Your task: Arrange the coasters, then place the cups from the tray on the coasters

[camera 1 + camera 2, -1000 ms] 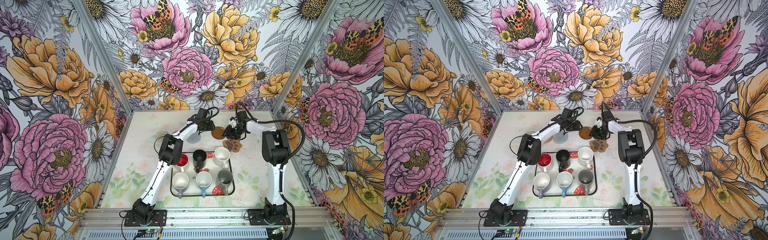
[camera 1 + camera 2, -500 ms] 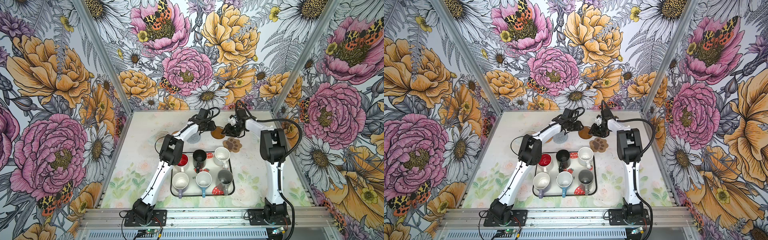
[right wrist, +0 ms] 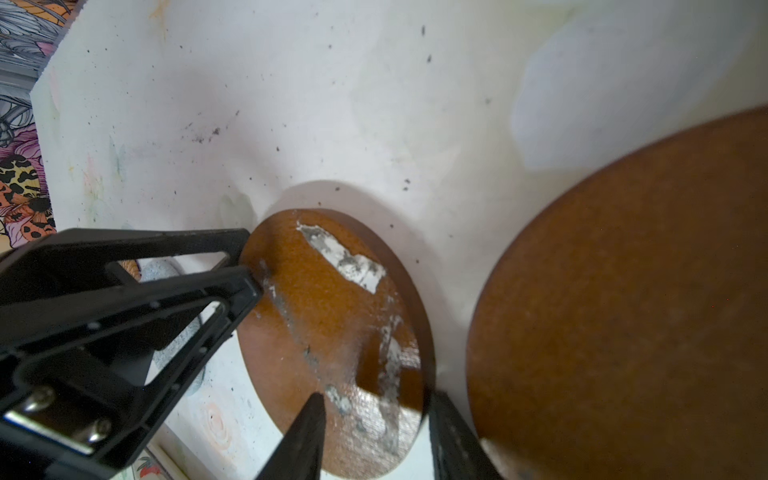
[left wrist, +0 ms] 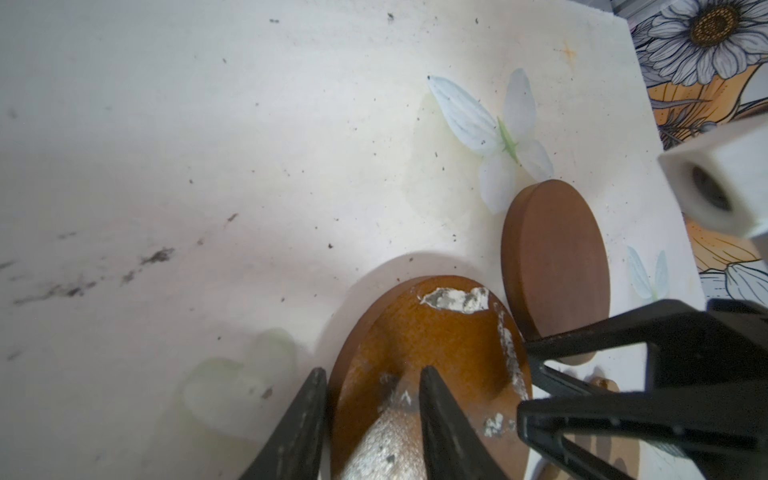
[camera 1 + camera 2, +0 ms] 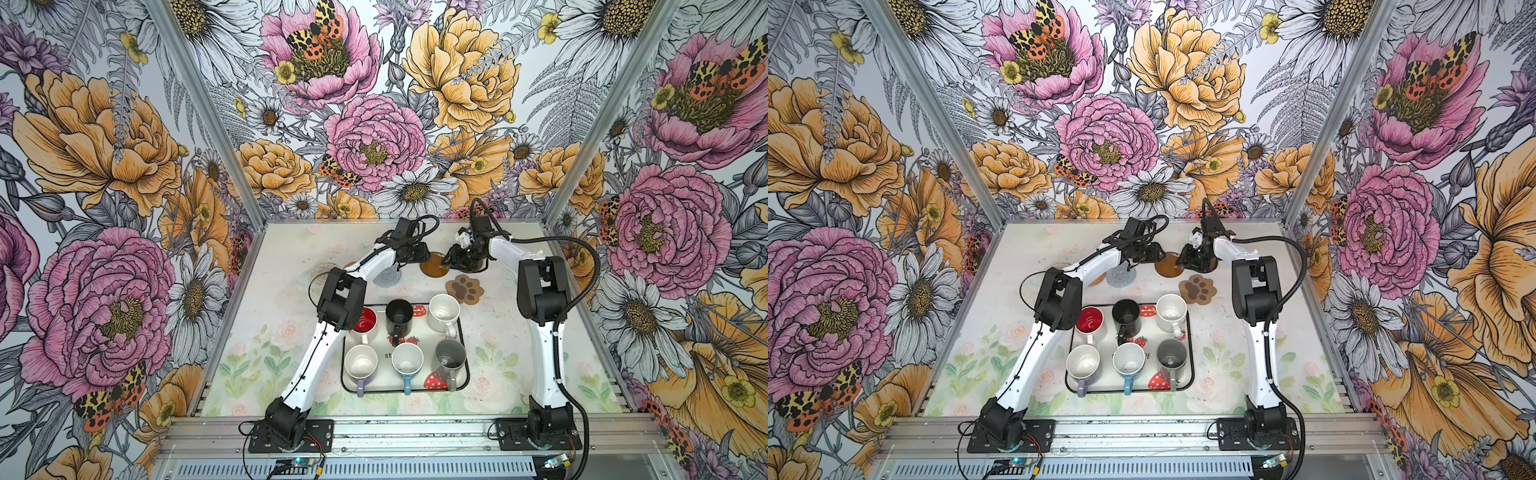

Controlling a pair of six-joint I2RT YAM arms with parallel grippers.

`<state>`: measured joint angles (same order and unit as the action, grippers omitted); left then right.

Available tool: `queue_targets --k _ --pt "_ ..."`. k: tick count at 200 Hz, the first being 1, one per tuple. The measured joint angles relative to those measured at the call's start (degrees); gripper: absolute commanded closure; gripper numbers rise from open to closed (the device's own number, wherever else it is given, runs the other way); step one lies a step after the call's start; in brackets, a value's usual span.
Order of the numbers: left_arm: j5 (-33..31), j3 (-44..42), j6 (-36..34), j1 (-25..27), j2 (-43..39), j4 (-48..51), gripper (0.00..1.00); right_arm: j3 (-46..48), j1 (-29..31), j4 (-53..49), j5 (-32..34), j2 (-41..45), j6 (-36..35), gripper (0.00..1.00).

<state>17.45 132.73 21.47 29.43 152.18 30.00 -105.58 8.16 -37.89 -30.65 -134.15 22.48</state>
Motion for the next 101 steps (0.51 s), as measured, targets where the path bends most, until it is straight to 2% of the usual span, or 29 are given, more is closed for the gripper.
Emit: queue_targets --k 101 --pt "-2.38 -8.07 -2.14 -2.05 -5.11 0.17 0.67 -1.42 3.98 0.07 -0.09 -1.01 0.68 0.57"
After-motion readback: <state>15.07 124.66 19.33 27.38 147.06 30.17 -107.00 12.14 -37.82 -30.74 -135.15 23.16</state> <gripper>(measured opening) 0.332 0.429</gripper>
